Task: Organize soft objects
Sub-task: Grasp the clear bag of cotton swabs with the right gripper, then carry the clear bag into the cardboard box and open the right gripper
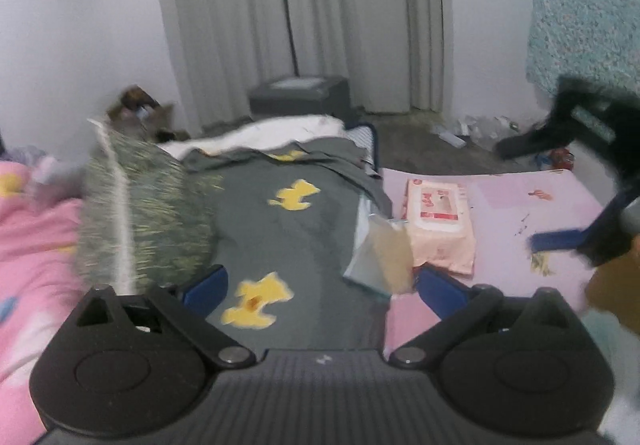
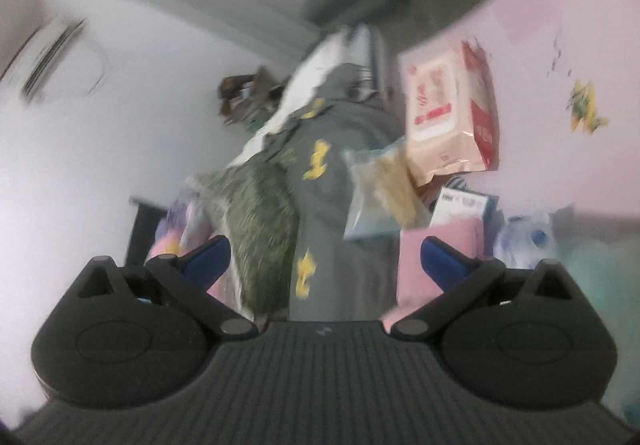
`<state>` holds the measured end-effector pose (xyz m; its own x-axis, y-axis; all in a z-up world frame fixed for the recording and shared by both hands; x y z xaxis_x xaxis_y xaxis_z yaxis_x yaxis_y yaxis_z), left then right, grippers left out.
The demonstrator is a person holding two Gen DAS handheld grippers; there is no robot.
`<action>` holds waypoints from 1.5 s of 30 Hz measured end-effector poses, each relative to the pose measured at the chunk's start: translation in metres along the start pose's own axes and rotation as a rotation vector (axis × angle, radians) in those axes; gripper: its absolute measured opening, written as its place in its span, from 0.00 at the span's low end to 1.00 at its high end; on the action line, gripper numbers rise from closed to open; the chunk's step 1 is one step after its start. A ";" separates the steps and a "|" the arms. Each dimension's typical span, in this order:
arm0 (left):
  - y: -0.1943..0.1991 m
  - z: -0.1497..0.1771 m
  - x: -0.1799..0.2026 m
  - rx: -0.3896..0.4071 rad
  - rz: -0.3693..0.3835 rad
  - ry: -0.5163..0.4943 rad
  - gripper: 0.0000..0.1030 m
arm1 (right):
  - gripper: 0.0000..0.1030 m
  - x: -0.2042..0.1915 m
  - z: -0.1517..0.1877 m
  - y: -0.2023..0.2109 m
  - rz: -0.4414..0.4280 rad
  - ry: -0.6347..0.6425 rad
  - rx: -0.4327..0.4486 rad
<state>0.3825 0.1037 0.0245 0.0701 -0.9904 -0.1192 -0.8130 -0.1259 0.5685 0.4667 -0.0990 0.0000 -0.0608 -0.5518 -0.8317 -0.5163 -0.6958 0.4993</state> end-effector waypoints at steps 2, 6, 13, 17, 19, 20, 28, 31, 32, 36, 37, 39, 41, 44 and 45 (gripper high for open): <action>-0.029 -0.004 0.007 -0.019 0.024 0.002 0.92 | 0.95 0.014 -0.012 -0.033 0.000 -0.041 -0.021; -0.069 -0.005 0.029 -0.072 0.095 -0.032 0.82 | 0.88 0.033 -0.019 -0.083 -0.011 -0.050 -0.070; -0.116 0.012 0.059 -0.172 0.160 -0.072 0.58 | 0.69 0.055 -0.006 -0.125 -0.028 -0.137 -0.157; -0.139 0.019 0.053 -0.231 0.158 -0.006 0.55 | 0.58 0.069 -0.009 -0.144 -0.010 -0.172 -0.153; -0.151 0.019 0.048 -0.259 0.162 0.020 0.55 | 0.55 0.072 -0.010 -0.152 -0.017 -0.178 -0.160; -0.155 0.019 0.043 -0.266 0.154 0.032 0.55 | 0.55 0.074 -0.010 -0.154 -0.021 -0.176 -0.164; -0.191 0.022 0.034 -0.394 0.197 0.124 0.53 | 0.58 0.098 -0.018 -0.174 -0.009 -0.223 -0.184; -0.204 0.026 0.028 -0.419 0.167 0.172 0.37 | 0.60 0.106 -0.017 -0.183 -0.025 -0.254 -0.200; -0.206 0.027 0.027 -0.421 0.162 0.183 0.37 | 0.61 0.107 -0.016 -0.185 -0.032 -0.263 -0.204; -0.201 0.025 0.027 -0.403 0.166 0.196 0.32 | 0.62 0.105 -0.014 -0.194 -0.035 -0.223 -0.218; -0.198 0.023 0.027 -0.396 0.162 0.186 0.30 | 0.60 0.103 -0.014 -0.195 -0.035 -0.216 -0.215; -0.190 0.019 0.028 -0.382 0.153 0.168 0.27 | 0.53 0.097 -0.014 -0.193 -0.034 -0.203 -0.203; -0.178 0.009 0.028 -0.358 0.157 0.160 0.26 | 0.46 0.087 -0.013 -0.188 -0.040 -0.175 -0.199; -0.156 -0.007 0.024 -0.320 0.164 0.174 0.26 | 0.43 0.069 -0.017 -0.176 -0.074 -0.146 -0.181; -0.147 -0.013 0.022 -0.311 0.168 0.187 0.26 | 0.42 0.063 -0.018 -0.170 -0.092 -0.145 -0.175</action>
<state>0.5110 0.0993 -0.0514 0.0783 -0.9884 0.1304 -0.6100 0.0560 0.7904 0.5665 -0.0235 -0.1327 -0.1486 -0.4195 -0.8955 -0.3698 -0.8163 0.4438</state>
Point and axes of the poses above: each gripper's, at about its wrist camera, not at the fingertips, and y roughly against the way its jaws point, x to its right, z to its underside, the point moved 10 cm from there along -y, roughly the way its jaws point, and after that the axes turned 3 degrees about x, right-handed, at the moved point
